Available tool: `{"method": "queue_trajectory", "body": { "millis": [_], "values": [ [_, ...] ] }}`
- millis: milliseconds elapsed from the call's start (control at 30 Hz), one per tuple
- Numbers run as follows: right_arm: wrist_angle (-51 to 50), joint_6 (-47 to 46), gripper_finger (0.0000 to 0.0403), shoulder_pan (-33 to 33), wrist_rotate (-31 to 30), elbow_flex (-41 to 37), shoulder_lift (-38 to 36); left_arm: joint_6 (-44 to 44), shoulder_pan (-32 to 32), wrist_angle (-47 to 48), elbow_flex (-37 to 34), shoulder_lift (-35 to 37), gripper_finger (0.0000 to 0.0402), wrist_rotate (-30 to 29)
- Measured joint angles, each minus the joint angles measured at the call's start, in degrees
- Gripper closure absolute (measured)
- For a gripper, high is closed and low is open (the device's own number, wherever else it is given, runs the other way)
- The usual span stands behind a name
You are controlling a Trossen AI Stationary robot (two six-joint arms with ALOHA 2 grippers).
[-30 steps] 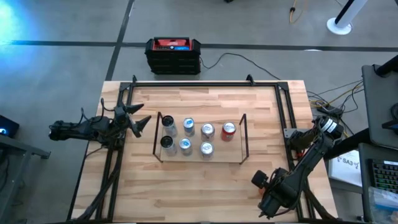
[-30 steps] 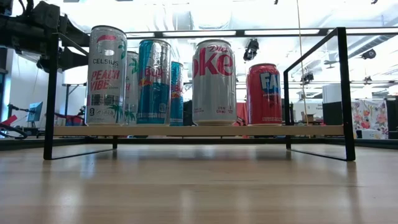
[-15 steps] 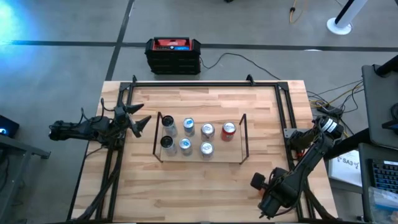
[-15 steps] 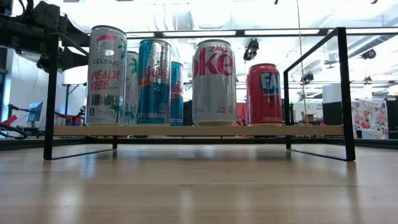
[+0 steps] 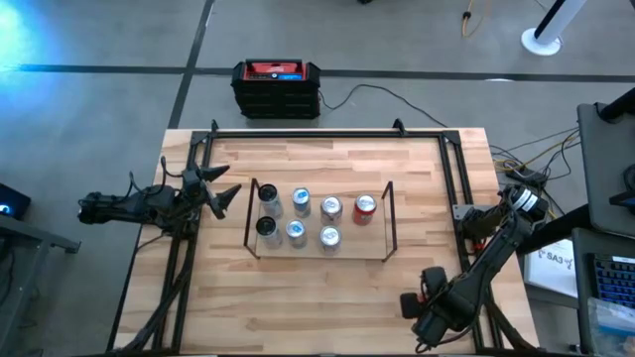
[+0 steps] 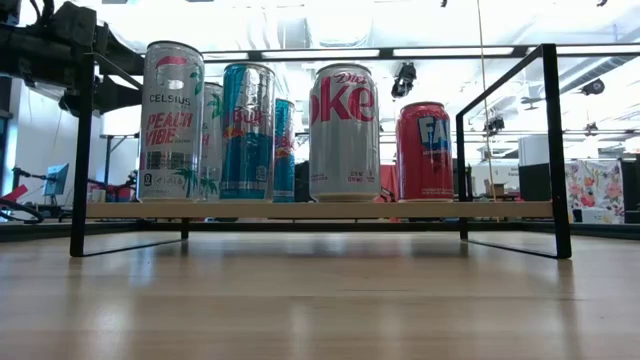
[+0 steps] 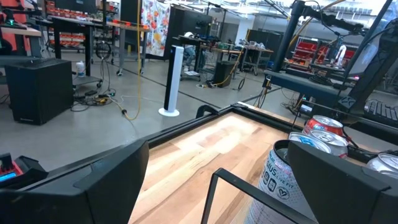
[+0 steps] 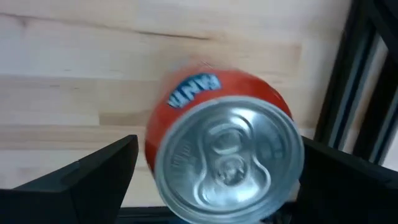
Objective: Place canned beverage on shelf
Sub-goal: Put the red soda can on the shelf aligned with the red soda can
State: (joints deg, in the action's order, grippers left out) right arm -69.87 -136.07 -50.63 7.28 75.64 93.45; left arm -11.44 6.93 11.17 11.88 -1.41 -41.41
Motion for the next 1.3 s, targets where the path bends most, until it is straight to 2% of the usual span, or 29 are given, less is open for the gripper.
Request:
{"method": "queue_trajectory", "body": {
  "millis": [733,867,1033,1300],
  "values": [
    [-0.6,-8.2,0.0005,-1.6,-3.3,-1.0,0.2,0.0,0.0,0.0,0.0,0.0,0.0033,0.0],
    [-0.3,-8.4,0.0034,-2.0,-4.3,-1.1,0.3,0.0,0.0,0.0,0.0,0.0,0.0033,0.0],
    [0.1,-10.0,0.0108,-2.1,-4.3,-1.1,0.4,0.0,0.0,0.0,0.0,0.0,0.0033,0.0],
    [1.4,-12.0,0.0114,-2.4,-4.2,-0.6,0.4,0.0,0.0,0.0,0.0,0.0,0.0033,0.0]
  ]
}}
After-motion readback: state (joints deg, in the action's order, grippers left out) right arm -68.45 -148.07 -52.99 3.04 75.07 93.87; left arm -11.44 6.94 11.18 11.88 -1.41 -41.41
